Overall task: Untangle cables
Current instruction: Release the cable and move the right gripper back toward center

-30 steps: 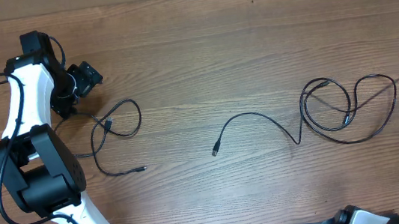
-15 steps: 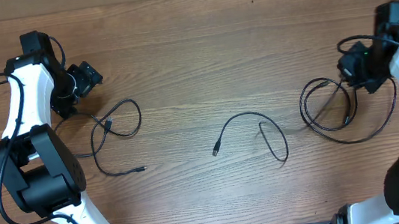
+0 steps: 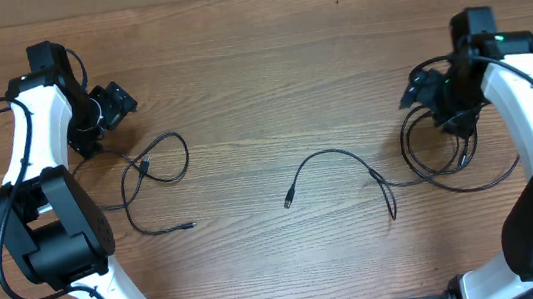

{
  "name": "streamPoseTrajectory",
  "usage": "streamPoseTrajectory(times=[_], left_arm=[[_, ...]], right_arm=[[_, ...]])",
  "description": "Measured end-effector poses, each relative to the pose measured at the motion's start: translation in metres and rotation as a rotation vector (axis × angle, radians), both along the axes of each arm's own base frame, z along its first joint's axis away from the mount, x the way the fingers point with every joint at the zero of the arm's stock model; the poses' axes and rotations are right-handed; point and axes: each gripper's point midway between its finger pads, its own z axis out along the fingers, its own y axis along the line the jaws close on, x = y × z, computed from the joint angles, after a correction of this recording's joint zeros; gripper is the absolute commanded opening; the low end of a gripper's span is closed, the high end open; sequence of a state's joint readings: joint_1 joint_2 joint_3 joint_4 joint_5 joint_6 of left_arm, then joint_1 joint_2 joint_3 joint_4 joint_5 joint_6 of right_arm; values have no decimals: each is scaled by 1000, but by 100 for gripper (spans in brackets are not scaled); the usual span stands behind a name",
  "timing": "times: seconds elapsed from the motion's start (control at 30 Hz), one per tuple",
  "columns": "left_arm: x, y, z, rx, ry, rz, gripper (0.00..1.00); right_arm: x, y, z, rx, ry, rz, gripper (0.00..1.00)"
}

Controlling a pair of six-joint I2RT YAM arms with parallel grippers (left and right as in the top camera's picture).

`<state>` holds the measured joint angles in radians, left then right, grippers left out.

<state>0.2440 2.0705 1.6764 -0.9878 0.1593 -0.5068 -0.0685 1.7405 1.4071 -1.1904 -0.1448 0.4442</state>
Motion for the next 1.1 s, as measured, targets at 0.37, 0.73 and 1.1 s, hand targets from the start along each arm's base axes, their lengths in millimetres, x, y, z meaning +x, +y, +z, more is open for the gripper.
streamPoseTrajectory(times=[0.37,0.73,1.1], left_arm=[[0,0,0,0,0,0,99],[0,0,0,0,0,0,100],[0,0,0,0,0,0,99]], right_arm=[[-31,80,2,80,55,381,89],[-60,120,-7,7,103,581,90],[-80,106,-47,-93,166,621,8]])
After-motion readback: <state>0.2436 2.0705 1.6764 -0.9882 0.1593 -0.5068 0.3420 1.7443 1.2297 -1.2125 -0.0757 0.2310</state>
